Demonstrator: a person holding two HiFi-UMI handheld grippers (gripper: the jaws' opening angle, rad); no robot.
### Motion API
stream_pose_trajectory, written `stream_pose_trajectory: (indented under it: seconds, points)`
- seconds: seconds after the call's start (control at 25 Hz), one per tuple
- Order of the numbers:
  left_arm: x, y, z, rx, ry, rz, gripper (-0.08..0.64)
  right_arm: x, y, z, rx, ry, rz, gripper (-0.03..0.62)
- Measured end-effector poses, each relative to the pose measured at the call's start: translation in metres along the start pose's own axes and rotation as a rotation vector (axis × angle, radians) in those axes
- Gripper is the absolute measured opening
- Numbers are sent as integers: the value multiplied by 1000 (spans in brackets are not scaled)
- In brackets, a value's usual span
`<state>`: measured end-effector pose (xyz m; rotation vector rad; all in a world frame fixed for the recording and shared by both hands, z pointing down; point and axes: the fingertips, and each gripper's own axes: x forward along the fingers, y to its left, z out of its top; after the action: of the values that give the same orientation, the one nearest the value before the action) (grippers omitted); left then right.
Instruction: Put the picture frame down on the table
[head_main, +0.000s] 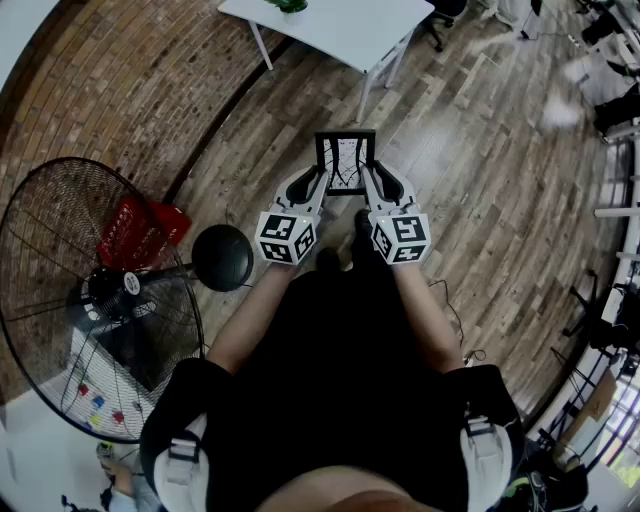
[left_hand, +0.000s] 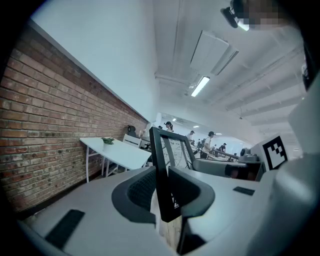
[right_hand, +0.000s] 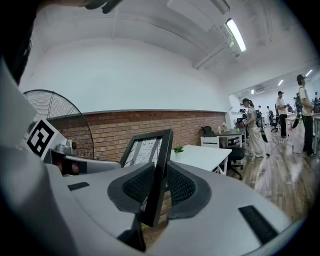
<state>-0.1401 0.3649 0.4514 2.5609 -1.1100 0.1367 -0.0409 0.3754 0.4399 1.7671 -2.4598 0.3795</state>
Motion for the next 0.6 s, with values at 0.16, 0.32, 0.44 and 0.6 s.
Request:
stream_pose_trajectory:
  seconds: [0.16, 0.32, 0.44, 0.6]
  points:
    - [-2, -3, 0, -1, -1, 2, 86, -4, 1, -2, 4, 4, 3, 77]
    - [-3, -3, 0, -1, -3, -1, 86, -5, 2, -1, 1, 4, 2, 77]
    - [-5, -3, -1, -3, -3, -1, 86, -5, 3, -1, -3, 5, 5, 77]
    - [-3, 1, -1, -4, -2, 2, 86, -2, 4, -5, 14, 9, 15, 77]
